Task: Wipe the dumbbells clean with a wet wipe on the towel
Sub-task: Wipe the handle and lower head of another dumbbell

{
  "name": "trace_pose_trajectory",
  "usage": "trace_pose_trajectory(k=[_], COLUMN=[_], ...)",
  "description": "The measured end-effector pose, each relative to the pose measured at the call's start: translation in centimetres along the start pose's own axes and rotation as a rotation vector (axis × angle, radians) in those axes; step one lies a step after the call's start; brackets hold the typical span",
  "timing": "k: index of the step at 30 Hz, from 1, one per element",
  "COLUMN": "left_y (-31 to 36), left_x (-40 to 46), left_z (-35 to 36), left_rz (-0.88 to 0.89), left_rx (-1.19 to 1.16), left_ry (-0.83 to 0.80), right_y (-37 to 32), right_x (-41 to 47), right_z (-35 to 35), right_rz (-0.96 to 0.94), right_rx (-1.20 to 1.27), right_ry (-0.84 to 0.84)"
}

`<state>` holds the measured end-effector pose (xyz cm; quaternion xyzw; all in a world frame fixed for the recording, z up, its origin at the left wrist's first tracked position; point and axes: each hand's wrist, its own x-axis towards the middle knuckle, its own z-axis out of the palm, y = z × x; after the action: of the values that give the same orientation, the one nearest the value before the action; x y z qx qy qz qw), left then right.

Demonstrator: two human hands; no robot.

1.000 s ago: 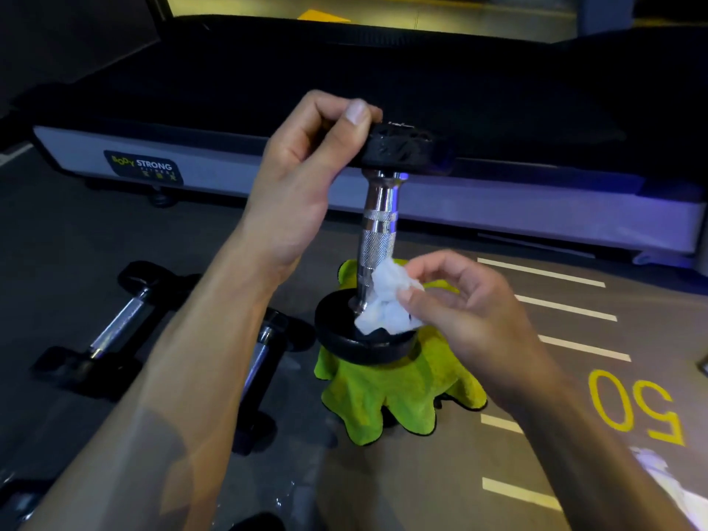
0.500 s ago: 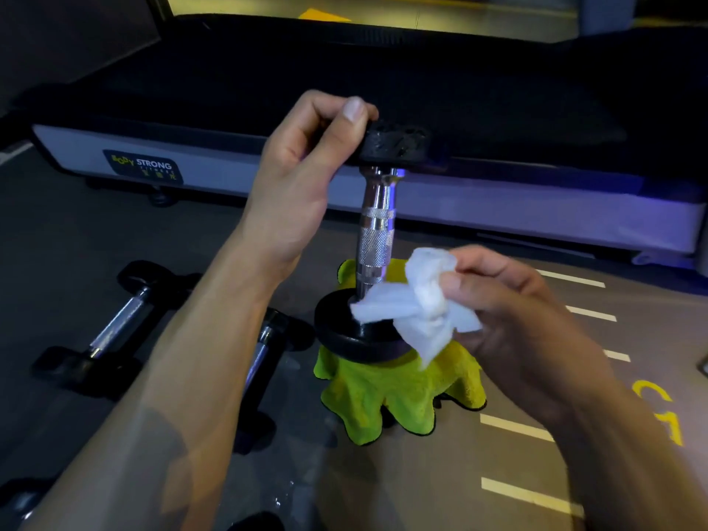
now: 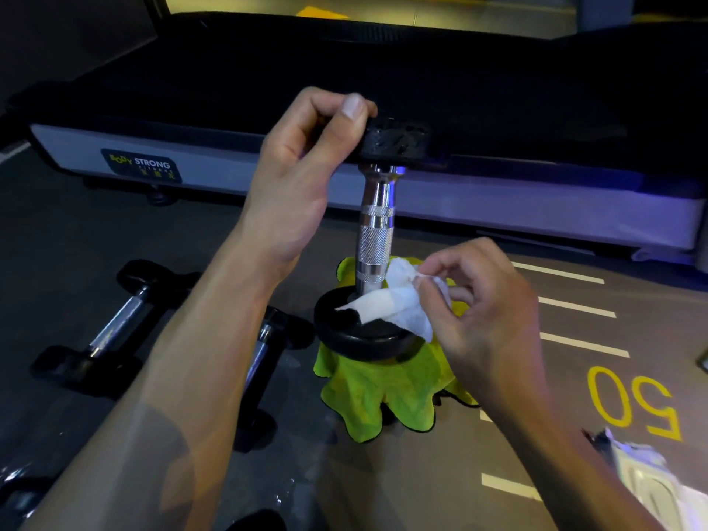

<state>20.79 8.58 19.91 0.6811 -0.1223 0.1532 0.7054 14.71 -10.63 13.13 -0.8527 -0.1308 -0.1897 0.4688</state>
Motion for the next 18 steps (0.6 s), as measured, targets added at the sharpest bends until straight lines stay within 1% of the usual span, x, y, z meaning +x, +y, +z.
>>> trace_pose_trajectory(k=[3, 6, 8, 10, 11, 13, 18], left_y=[0.0, 0.1, 0.1, 0.1, 0.1, 0.1, 0.2], left_x=[-0.1, -0.2, -0.2, -0.2, -0.2, -0.3, -0.3], left_z=[0.0, 0.1, 0.1, 0.1, 0.1, 0.0, 0.0], left_rz=[0.005, 0.010, 0.010, 0.012, 0.013, 0.013, 0.012], left_rx=[0.004, 0.003, 0.001, 0.001, 0.005, 0.013, 0.008], left_ry=[0.004, 0.002, 0.008, 0.007, 0.004, 0.000, -0.002], right_y=[-0.1, -0.6, -1.0, -1.2, -1.2, -0.9, 0.2], right_x=[0.2, 0.1, -0.5, -1.0, -1.1, -0.9, 0.4], right_z=[-0.3, 0.4, 1.3, 2.0, 2.0, 1.5, -0.2], right_rz=[-0.082, -0.166, -0.231, -0.265, -0.250, -0.160, 0.038], right_rx=[-0.156, -0.256, -0.241, -0.155, -0.091, 0.044, 0.184], right_ry=[0.014, 0.038, 0.014, -0.052, -0.093, -0.190, -0.439])
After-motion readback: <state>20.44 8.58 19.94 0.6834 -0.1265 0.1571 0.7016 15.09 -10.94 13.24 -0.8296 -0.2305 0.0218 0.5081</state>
